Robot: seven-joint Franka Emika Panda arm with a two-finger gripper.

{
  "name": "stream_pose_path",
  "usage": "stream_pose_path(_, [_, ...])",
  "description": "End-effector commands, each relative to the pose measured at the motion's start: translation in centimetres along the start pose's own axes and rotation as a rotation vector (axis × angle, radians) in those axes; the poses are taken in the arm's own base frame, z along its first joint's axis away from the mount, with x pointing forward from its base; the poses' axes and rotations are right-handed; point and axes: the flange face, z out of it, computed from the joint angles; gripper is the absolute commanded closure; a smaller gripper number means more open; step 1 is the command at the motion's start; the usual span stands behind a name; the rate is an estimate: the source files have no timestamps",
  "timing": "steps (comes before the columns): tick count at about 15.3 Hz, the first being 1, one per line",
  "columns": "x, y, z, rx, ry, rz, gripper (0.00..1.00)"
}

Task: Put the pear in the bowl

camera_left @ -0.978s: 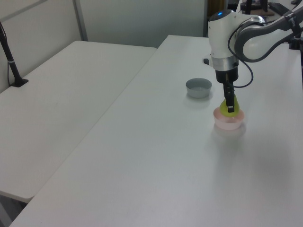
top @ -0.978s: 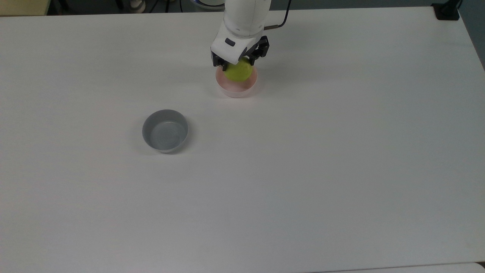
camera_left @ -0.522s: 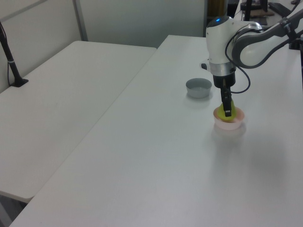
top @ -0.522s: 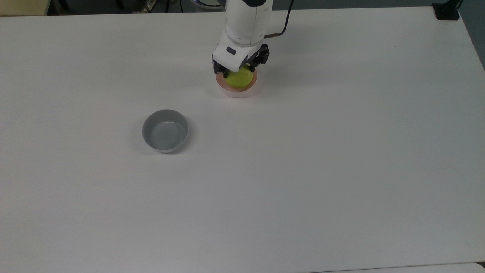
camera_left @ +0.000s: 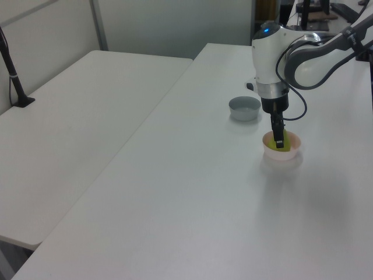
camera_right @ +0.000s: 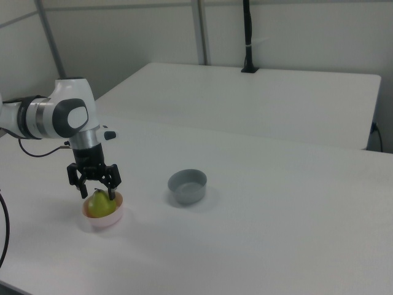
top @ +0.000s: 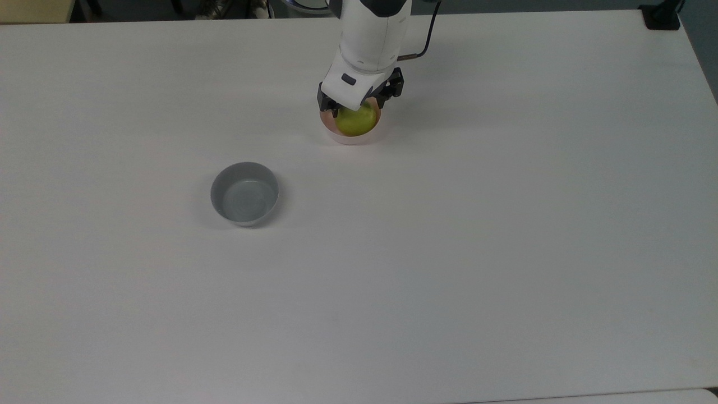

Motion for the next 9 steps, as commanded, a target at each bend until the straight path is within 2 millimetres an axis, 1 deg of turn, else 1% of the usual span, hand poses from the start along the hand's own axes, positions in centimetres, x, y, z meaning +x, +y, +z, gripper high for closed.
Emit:
stream_pose_path(1, [-0.2, -0.3, -0.6, 0.013, 0.023, 0.023, 0.01])
stream_pose_path(3, [-0.4, 0.0, -1.5, 0.015, 0.015, 0.028, 0.0])
stream_pose_path(4, [-0.4, 0.1, -2.4, 0.015, 0.014, 0.028, 0.0])
stream_pose_path(6, [-0.3, 0.7, -5.7, 0.015, 0.012, 0.037, 0.0])
stream_pose_path(7, [-0.4, 0.9, -7.1, 0.018, 0.01, 0.04, 0.0])
stream_pose_path(9, [-0.4, 2.1, -9.6, 0.02, 0.012, 0.061, 0.0])
